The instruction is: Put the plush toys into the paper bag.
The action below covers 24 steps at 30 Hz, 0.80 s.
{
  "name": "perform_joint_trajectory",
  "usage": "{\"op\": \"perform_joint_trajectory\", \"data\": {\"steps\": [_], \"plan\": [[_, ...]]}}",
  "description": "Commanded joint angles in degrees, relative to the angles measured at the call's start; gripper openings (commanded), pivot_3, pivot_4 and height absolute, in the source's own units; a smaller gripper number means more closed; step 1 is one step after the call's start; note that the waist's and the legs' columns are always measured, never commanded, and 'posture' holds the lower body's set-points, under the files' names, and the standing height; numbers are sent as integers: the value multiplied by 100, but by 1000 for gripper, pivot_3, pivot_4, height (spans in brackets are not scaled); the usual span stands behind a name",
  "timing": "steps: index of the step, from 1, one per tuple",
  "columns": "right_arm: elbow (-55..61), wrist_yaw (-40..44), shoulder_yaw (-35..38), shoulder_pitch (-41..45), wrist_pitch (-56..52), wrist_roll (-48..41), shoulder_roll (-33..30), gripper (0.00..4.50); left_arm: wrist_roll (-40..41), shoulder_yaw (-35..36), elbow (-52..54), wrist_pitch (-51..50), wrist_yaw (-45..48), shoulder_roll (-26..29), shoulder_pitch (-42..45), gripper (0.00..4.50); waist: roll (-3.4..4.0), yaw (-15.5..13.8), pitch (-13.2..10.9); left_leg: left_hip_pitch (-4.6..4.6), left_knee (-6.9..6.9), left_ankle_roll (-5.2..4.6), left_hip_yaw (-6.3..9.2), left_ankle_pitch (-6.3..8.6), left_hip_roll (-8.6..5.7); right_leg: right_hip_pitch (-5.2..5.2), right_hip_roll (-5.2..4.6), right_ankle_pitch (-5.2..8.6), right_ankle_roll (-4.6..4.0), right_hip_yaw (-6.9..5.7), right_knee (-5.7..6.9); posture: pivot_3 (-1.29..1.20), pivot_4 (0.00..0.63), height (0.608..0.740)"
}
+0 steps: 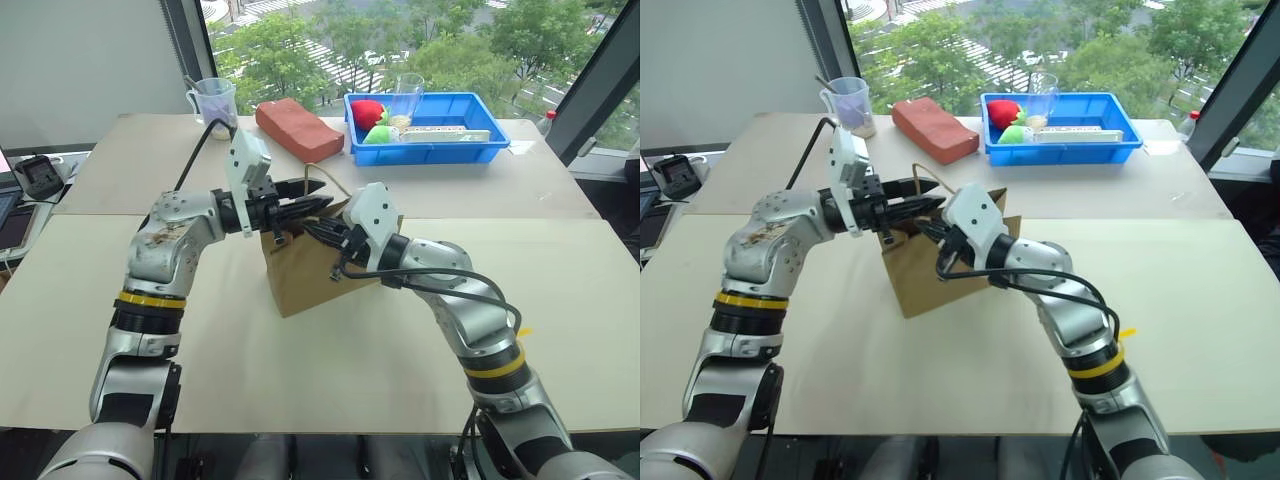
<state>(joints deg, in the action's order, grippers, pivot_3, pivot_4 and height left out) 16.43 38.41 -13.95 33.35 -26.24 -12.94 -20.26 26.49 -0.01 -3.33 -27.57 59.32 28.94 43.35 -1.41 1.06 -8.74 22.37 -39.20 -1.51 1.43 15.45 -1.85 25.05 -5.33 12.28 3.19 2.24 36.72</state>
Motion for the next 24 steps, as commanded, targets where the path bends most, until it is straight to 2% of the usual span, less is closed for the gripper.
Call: {"op": "perform_joint_trajectory", "data": {"steps": [1,3,7,9,16,21,24], "plan": [[463,340,307,-12,-136,-417,-230,1659,280,326,630,-267,-101,260,-116,3650,0,1,0,0,0,-1,0,0,0,0,0,0,0,0,0,0,150,740],[625,533,463,1,-375,-684,-429,2358,432,560,930,-466,-188,473,-282,4500,0,0,0,0,0,-1,0,0,0,-1,0,0,0,1,0,0,150,740],[895,764,753,155,-948,-1253,-742,3739,799,1018,1381,-863,-361,829,-663,4500,0,2,0,-3,0,-1,0,1,7,-1,1,0,0,1,0,0,150,740],[983,993,1013,433,-1433,-1746,-1032,4433,1022,1314,1691,-1048,-170,1194,-1143,4500,1,36,-1,-3,0,-2,0,1,16,-1,2,0,0,1,0,0,150,740],[972,1268,1572,1107,-2711,-2990,-1749,4474,853,1318,1813,-469,450,1859,-2112,4500,2,-30,-1,-7,12,-4,-3,3,27,-7,2,1,-6,-7,-51,0,150,740],[728,1448,1934,1815,-3803,-4197,-2154,4474,510,964,1494,170,459,1606,-2226,4500,2,-67,-2,-2,13,-8,-5,5,23,-11,-6,-1,-10,-8,-64,0,150,740],[749,1501,1869,2023,-3907,-4343,-2340,4474,194,744,1199,654,404,1369,-2189,4500,2,-63,-2,-4,16,-11,-5,8,28,-12,-5,-1,-10,-13,-65,0,150,740]]}}
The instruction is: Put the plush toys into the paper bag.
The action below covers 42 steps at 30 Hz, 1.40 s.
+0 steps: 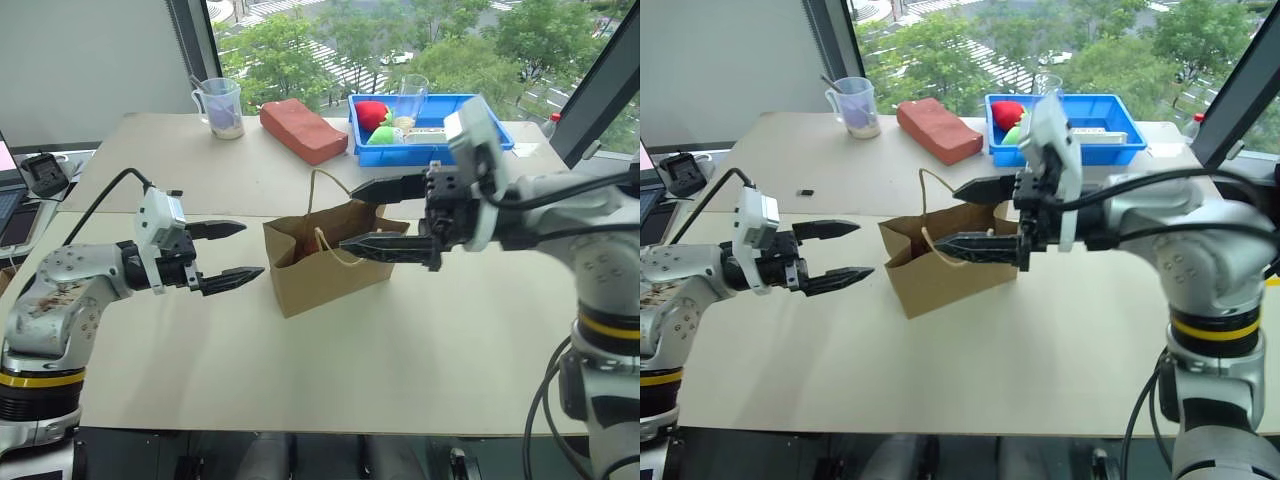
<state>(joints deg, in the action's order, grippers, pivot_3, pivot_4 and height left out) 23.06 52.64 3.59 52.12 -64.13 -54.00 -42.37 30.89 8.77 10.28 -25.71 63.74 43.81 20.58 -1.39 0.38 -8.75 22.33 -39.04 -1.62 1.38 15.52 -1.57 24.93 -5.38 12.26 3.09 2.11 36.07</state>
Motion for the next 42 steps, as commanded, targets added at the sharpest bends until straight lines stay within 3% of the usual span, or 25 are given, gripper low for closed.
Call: {"op": "perform_joint_trajectory", "data": {"steps": [1,12,26,42], "plan": [[105,56,77,160,-81,-215,-163,4474,-289,-162,-232,553,-58,-175,106,4500,0,10,0,1,0,-1,-1,1,2,0,2,0,0,-1,-1,0,150,740],[328,-5,-138,15,120,-84,-364,4474,-334,-336,-174,762,-150,-418,-67,4500,0,26,0,12,1,-4,-4,2,3,11,-2,-1,0,1,-1,0,150,740],[336,47,-203,-70,196,-44,-437,4474,102,-44,288,381,-67,-132,-336,4500,0,22,0,13,0,-5,-4,3,4,10,-3,-1,0,1,-3,0,150,740],[353,0,-229,-89,242,26,-392,4474,-183,-119,63,748,-595,-429,-301,4500,0,26,0,12,0,-5,-4,3,4,10,-3,-1,0,1,-3,0,150,740]]}}
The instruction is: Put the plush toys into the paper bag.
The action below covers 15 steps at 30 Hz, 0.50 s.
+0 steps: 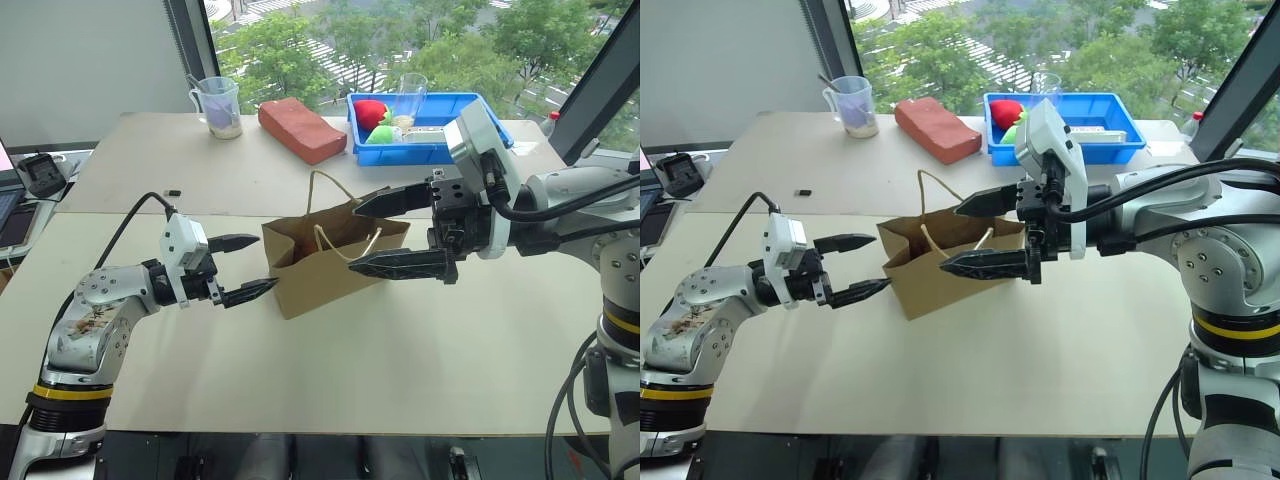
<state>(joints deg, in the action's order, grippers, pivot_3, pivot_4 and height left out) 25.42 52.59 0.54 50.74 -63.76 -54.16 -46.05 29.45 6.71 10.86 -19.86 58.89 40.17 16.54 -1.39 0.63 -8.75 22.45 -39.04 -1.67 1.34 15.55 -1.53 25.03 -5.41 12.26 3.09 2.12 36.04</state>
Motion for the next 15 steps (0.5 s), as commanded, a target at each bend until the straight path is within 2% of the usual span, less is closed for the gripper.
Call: {"op": "perform_joint_trajectory", "data": {"steps": [1,15], "plan": [[119,-4,70,53,207,47,-15,4474,-52,81,-11,185,-123,-81,114,4500,0,0,0,0,0,0,0,0,0,0,0,0,0,0,0,0,150,740],[113,-37,63,184,228,74,60,4474,-346,-113,-310,491,-334,-427,263,4500,0,-4,0,0,-1,0,0,0,-1,-1,0,0,0,0,0,0,150,740]]}}
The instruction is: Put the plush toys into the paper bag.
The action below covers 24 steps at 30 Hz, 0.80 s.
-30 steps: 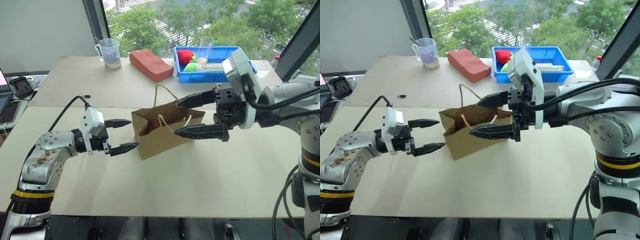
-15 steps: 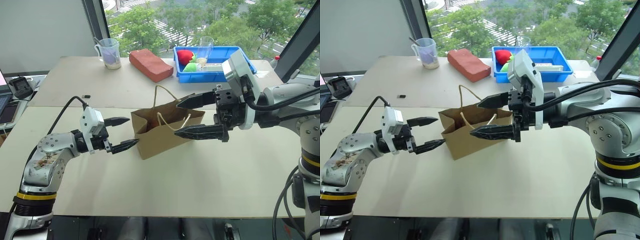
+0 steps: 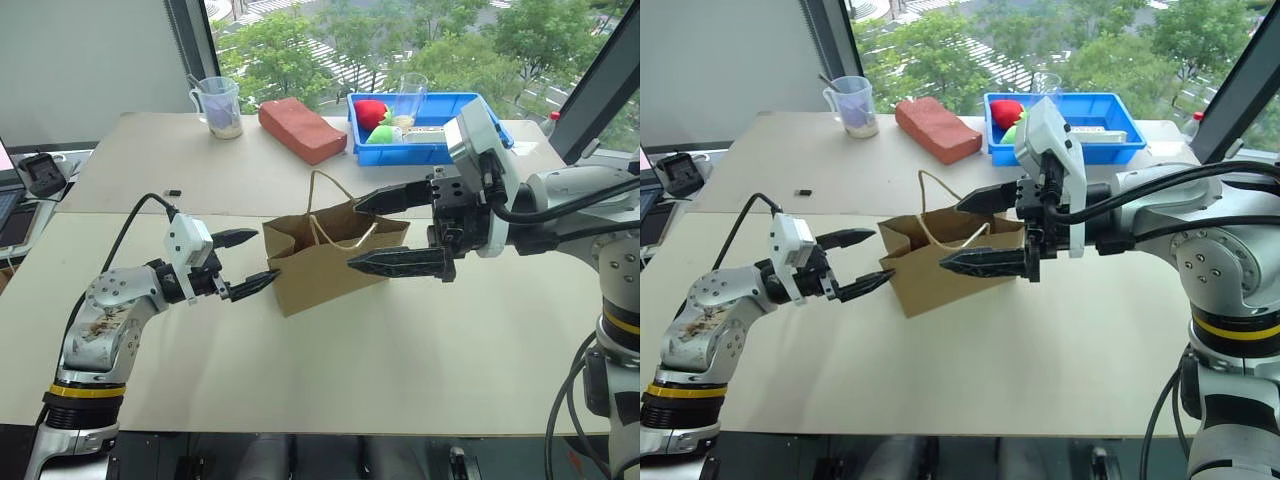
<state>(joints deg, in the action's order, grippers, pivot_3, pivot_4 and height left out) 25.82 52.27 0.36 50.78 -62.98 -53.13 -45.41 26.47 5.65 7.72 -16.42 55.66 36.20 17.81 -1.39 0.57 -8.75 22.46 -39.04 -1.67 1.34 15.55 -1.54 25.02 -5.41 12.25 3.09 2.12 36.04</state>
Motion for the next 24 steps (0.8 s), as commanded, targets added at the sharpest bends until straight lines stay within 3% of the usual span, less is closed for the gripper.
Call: {"op": "perform_joint_trajectory", "data": {"steps": [1,9,20,24], "plan": [[63,-5,79,204,150,-25,8,4474,-36,-36,-10,144,12,-55,152,4500,0,4,0,0,0,0,0,0,-1,0,-1,0,0,1,0,0,150,740],[18,27,-17,284,211,77,94,4474,-208,-475,-359,255,235,-286,477,4500,0,-6,0,0,0,0,0,0,-1,0,0,0,0,0,0,0,150,740],[51,-53,-69,387,223,44,178,4474,-670,-883,-1602,980,484,-828,1123,4500,0,3,0,1,0,0,-1,0,-3,1,1,0,0,-1,1,0,150,740],[70,-110,-48,440,198,43,172,4500,-677,-883,-1848,1158,579,-955,1253,3219,0,1,0,5,-4,0,1,0,-3,1,0,0,0,-3,1,0,150,740]]}}
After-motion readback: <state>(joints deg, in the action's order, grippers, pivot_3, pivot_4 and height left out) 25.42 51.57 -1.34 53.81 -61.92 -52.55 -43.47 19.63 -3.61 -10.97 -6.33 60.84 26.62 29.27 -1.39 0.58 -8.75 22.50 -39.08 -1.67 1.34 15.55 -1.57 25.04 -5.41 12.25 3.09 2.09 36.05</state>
